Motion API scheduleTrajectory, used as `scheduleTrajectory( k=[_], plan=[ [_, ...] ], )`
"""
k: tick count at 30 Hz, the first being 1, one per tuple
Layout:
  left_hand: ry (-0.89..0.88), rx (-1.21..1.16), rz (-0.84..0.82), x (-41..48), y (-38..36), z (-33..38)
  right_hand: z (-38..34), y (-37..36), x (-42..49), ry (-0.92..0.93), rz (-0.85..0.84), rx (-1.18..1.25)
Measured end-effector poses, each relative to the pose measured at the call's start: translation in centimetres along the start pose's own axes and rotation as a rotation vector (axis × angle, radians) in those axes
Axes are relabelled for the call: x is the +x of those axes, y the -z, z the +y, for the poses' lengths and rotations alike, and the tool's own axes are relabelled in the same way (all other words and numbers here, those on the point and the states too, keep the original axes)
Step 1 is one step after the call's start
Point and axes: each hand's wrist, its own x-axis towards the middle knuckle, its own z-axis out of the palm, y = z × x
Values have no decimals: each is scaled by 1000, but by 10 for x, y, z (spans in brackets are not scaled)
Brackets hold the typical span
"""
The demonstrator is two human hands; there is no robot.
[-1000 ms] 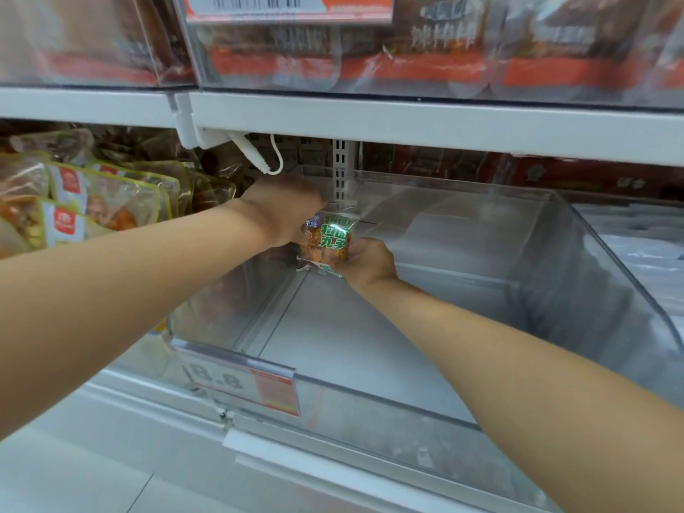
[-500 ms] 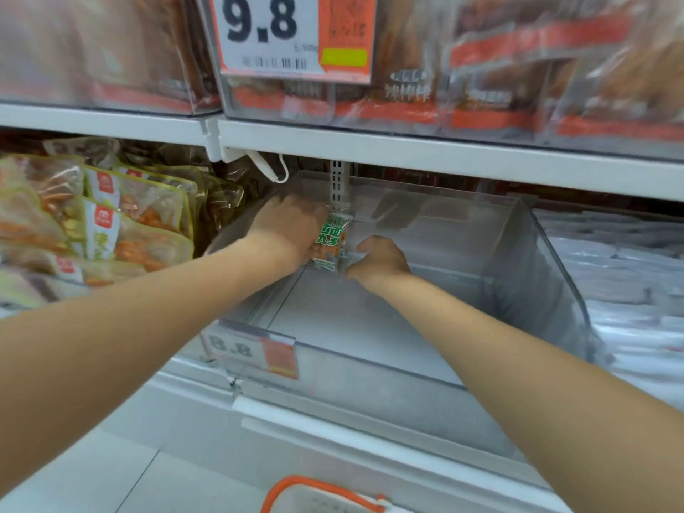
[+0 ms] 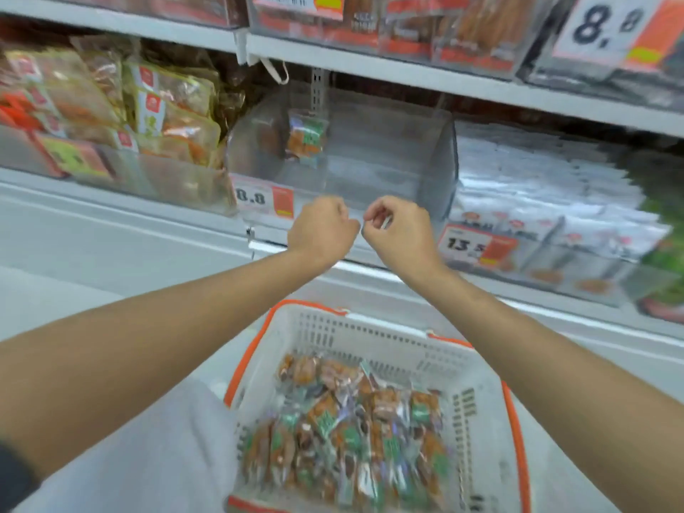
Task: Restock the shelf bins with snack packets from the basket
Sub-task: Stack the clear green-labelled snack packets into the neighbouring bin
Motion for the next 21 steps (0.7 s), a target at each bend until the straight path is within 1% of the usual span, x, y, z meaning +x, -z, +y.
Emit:
scheduleTrajectory(
  k=[3,5,8,12,15,18,20,21],
  plan=[
    [108,-14,-202,-35,-23,-17,27,-6,-45,-88,-118,-23],
    [162,-25,-310,-52,-40,-31,50,-13,-72,-182,-231,-59],
    [202,17,-405,-68,-63,-57,89,-21,-109,-312,-457,-72],
    [293,40,-548,-76,-91,-83,152,-38,-162,-532,-637,-99],
    [285,73,-674,-78,-111,-87,195,-61,-200,-625,-848,-241],
    [268,113,-733,-83,-123,-90,213,-81,-234,-692,-1051,-269],
    [260,127,-769,-85,-126,-90,215,-93,-255,-724,-1141,-263],
    [257,130,-782,-86,-126,-90,218,-101,-266,-697,-1145,-286]
  ],
)
